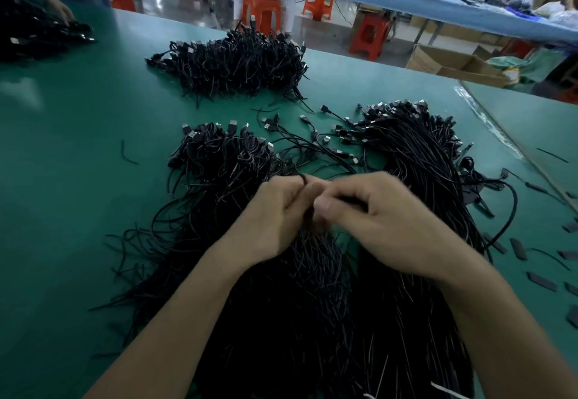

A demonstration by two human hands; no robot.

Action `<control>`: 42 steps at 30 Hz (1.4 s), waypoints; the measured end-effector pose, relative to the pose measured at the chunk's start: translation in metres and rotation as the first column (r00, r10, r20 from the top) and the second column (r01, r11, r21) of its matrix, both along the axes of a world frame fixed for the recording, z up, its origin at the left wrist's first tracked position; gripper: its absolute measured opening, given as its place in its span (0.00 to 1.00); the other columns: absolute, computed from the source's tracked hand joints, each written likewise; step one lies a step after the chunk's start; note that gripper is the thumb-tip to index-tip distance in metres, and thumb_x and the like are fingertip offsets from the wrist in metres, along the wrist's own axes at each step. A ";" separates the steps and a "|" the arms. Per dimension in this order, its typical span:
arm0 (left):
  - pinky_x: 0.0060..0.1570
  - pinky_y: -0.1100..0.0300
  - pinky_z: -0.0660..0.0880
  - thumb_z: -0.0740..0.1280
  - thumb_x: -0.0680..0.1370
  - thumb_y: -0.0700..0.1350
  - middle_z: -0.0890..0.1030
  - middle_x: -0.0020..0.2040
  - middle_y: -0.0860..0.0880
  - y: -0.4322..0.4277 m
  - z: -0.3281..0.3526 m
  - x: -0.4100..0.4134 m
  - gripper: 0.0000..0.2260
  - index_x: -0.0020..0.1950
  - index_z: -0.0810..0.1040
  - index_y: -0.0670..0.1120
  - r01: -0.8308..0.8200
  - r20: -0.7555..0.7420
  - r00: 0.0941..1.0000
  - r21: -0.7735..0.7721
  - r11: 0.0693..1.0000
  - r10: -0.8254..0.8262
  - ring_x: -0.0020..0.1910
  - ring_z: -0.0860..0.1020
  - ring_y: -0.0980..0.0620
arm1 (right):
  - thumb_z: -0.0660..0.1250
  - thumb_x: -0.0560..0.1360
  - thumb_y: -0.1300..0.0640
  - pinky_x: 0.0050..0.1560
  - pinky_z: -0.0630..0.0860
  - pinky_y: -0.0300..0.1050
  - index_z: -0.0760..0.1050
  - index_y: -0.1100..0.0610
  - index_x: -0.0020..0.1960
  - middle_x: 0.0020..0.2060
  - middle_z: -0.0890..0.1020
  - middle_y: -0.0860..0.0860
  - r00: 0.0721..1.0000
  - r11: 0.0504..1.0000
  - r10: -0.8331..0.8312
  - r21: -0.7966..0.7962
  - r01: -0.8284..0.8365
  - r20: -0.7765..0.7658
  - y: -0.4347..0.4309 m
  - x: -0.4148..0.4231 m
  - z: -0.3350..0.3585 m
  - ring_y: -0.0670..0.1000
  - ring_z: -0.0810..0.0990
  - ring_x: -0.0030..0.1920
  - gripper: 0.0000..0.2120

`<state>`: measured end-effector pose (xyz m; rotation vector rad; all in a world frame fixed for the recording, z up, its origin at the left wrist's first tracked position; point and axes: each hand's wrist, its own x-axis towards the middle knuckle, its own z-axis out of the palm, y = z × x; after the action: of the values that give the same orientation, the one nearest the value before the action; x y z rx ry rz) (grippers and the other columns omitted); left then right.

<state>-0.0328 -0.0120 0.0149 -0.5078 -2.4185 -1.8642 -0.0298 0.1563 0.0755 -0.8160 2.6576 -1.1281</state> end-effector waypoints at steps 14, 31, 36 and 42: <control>0.20 0.69 0.61 0.55 0.83 0.53 0.66 0.23 0.57 -0.019 0.027 0.004 0.22 0.33 0.77 0.50 0.067 0.192 0.910 0.805 0.590 -0.366 0.20 0.62 0.61 | 0.65 0.76 0.44 0.28 0.64 0.40 0.81 0.49 0.38 0.25 0.75 0.44 0.969 0.901 -0.210 -0.359 0.244 0.131 -0.015 -0.015 -0.026 0.45 0.68 0.26 0.13; 0.25 0.72 0.63 0.57 0.81 0.56 0.72 0.23 0.58 0.000 0.007 0.006 0.20 0.31 0.71 0.53 -0.287 -0.300 0.925 -0.155 0.945 0.232 0.23 0.72 0.61 | 0.70 0.76 0.51 0.25 0.67 0.38 0.79 0.50 0.33 0.24 0.76 0.46 0.993 0.981 -0.041 0.185 0.061 -0.113 -0.012 -0.001 0.012 0.44 0.71 0.24 0.13; 0.26 0.66 0.72 0.57 0.84 0.56 0.80 0.25 0.52 -0.014 0.014 0.007 0.26 0.30 0.79 0.47 -0.084 0.025 0.996 -0.175 0.981 0.090 0.22 0.77 0.56 | 0.75 0.72 0.49 0.25 0.62 0.30 0.82 0.51 0.35 0.24 0.77 0.41 0.994 0.997 -0.038 0.066 0.045 -0.098 -0.011 0.002 0.019 0.42 0.69 0.22 0.09; 0.19 0.68 0.61 0.56 0.81 0.59 0.66 0.18 0.51 -0.035 0.031 0.011 0.29 0.26 0.78 0.46 0.008 0.190 0.981 0.206 0.978 -0.048 0.15 0.62 0.55 | 0.68 0.71 0.39 0.26 0.64 0.31 0.82 0.50 0.38 0.26 0.77 0.47 0.954 0.986 -0.133 -0.135 0.099 -0.269 -0.004 -0.008 0.042 0.42 0.67 0.24 0.14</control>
<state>-0.0223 -0.0469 0.0460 -0.3636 -2.3004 -2.2401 -0.0376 0.1526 0.1178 -0.9099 2.9229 -1.3010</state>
